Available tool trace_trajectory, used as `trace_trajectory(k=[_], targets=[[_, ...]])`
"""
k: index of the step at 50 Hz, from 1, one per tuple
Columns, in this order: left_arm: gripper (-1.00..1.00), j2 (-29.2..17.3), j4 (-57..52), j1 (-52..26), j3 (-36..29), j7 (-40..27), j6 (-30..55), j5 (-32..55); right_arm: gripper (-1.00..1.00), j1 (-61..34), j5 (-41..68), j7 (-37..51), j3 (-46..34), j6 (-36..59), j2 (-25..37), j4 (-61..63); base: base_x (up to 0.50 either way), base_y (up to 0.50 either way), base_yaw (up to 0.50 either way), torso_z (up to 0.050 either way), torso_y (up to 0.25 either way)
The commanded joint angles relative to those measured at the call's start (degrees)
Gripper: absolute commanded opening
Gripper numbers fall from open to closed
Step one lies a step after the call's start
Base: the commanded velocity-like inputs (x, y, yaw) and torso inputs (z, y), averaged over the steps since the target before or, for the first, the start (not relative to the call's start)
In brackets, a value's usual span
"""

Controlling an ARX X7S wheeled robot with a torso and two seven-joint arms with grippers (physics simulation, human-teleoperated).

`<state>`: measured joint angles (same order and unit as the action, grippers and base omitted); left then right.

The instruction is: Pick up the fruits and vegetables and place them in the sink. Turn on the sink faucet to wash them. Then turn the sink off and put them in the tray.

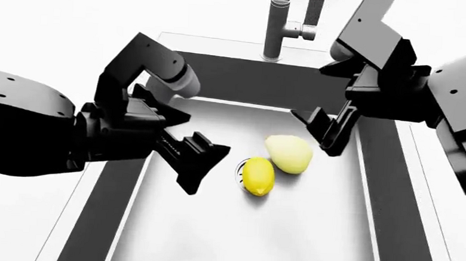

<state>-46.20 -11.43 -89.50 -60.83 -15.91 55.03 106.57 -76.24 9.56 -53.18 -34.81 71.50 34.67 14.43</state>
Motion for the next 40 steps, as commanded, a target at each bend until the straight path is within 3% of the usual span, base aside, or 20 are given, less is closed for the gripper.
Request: trace_trajectory(k=[1, 13, 40], targets=[[1.0, 0.11, -0.41, 0.15, 0.09, 0.51, -0.04, 0.17, 1.0, 2.26, 3.12, -4.19, -1.93, 0.62, 1.61, 1.39, 0.0, 0.0, 0.0, 0.0, 0.0], [1.0, 0.34, -0.85, 0.34, 0.26, 0.94, -0.41, -0.22, 1.0, 2.31, 0.45, -5.38, -10.14, -2.38, 2.99, -1.89, 0.0, 0.0, 0.0, 0.0, 0.0], [1.0, 1.05, -0.69, -0.15, 0.34, 1.4, -0.3, 0.0, 1.0, -0.62, -6.55, -3.84, -21.41, -12.88, -2.76, -17.67, 0.0, 0.0, 0.0, 0.0, 0.0]])
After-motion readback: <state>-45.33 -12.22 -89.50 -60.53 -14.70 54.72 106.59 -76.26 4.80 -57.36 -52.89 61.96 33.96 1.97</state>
